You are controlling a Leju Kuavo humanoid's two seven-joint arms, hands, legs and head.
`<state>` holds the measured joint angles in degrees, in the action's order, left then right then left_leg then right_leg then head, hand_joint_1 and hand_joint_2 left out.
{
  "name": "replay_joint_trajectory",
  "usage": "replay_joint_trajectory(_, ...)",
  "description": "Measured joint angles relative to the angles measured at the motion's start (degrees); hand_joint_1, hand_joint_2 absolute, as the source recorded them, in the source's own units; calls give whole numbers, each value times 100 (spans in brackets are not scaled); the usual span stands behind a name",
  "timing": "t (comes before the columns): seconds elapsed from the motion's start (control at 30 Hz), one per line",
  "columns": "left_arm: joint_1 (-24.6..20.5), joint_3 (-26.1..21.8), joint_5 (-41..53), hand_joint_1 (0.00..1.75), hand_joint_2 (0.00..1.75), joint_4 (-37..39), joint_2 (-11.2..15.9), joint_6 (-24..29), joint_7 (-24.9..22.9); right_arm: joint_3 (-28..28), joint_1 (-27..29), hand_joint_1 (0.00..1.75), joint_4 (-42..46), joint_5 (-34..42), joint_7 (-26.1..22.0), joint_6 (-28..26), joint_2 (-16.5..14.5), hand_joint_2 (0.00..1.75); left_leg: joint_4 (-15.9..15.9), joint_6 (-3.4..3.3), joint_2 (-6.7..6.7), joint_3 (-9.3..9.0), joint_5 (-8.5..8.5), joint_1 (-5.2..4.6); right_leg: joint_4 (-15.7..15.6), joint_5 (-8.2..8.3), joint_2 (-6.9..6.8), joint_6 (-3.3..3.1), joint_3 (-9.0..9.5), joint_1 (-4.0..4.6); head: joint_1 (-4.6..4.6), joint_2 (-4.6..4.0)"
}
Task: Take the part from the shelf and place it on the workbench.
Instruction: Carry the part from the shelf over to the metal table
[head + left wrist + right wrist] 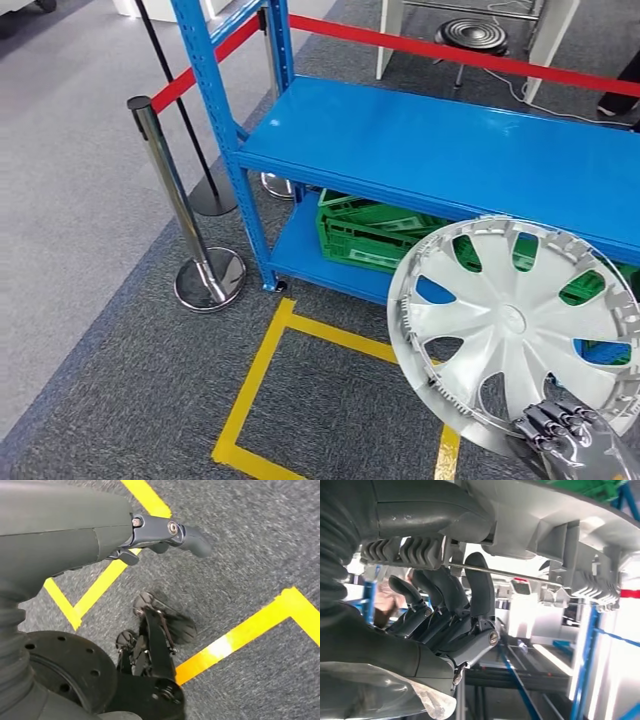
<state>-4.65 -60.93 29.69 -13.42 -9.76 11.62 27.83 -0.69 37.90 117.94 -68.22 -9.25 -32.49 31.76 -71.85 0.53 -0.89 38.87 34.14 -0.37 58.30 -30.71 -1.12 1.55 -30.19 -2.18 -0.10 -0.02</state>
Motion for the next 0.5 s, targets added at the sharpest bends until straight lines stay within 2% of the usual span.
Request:
replay_joint_trajectory(0.03, 1, -1, 2, 0, 175, 0, -2, 2, -3, -10, -15, 175, -1, -7, 4, 1, 0, 175, -231, 11, 27, 97, 59, 15, 1, -5, -77, -4, 3, 5, 0, 0)
replay_joint_trajectory(0.07, 6, -1, 3, 0, 175, 0, -2, 3, -6, -20, -34, 175, -2, -11, 8, 1, 0, 175, -262, 11, 41, 101, 8, 24, 2, -11, -150, -7, 10, 9, -1, 0)
replay_joint_trajectory(0.1, 12, -1, 4, 0, 175, 0, -2, 3, -7, -31, -49, 175, -2, -15, 11, 1, 1, 175, -64, -2, 59, -1, -146, 25, 2, -19, -218, -7, 23, 13, -2, 0)
replay_joint_trajectory(0.13, 14, -1, 4, 0, 175, 0, 2, 3, -7, -40, -60, 175, -2, -18, 14, 1, 2, 175, 305, -30, 111, -181, -359, 19, 1, -29, -282, -2, 39, 18, -2, 0)
replay_joint_trajectory(0.2, 4, -1, 4, 0, 175, 0, 14, 3, -6, -62, -75, 175, -2, -20, 16, 1, 5, 175, 1011, -110, 365, -513, -612, -39, -1, -50, -395, 24, 55, 36, -1, 0)
replay_joint_trajectory(0.27, -4, 0, 4, 0, 175, 0, 24, 3, -4, -84, -84, 175, -3, -21, 18, 1, 8, 175, 1267, -171, 512, -595, -622, -106, -8, -58, -519, 66, 55, 58, 2, 0)
replay_joint_trajectory(0.33, 11, 0, 4, 0, 175, 0, 25, 4, -3, -96, -96, 175, -3, -23, 19, 1, 18, 175, 1327, -224, 400, -580, -648, -107, -36, -74, -627, 121, 76, 60, 3, 0)
replay_joint_trajectory(0.37, 20, -1, 4, 0, 175, 0, 24, 4, -2, -97, -102, 175, -3, -23, 19, 1, 27, 175, 1364, -260, 335, -593, -670, -93, -10, -124, -564, 142, 74, 54, 8, 0)
replay_joint_trajectory(0.4, 20, -1, 4, 0, 175, 0, 25, 5, -1, -97, -105, 175, -3, -22, 22, 2, 36, 175, 1401, -298, 272, -607, -696, -77, 112, -226, -432, 157, 27, 48, 20, 0)
replay_joint_trajectory(0.47, 5, -1, 4, 0, 175, 0, 24, 7, 2, -99, -106, 175, -10, -22, 26, 3, 44, 175, 1432, -352, 139, -616, -725, -70, 730, -559, -72, 158, -258, 45, 56, 0)
replay_joint_trajectory(0.5, -1, -1, 4, 0, 175, 0, 25, 7, 2, -102, -105, 175, -14, -22, 27, 3, 44, 175, 1429, -365, 67, -611, -729, -76, 1119, -711, 30, 156, -452, 50, 66, 0)
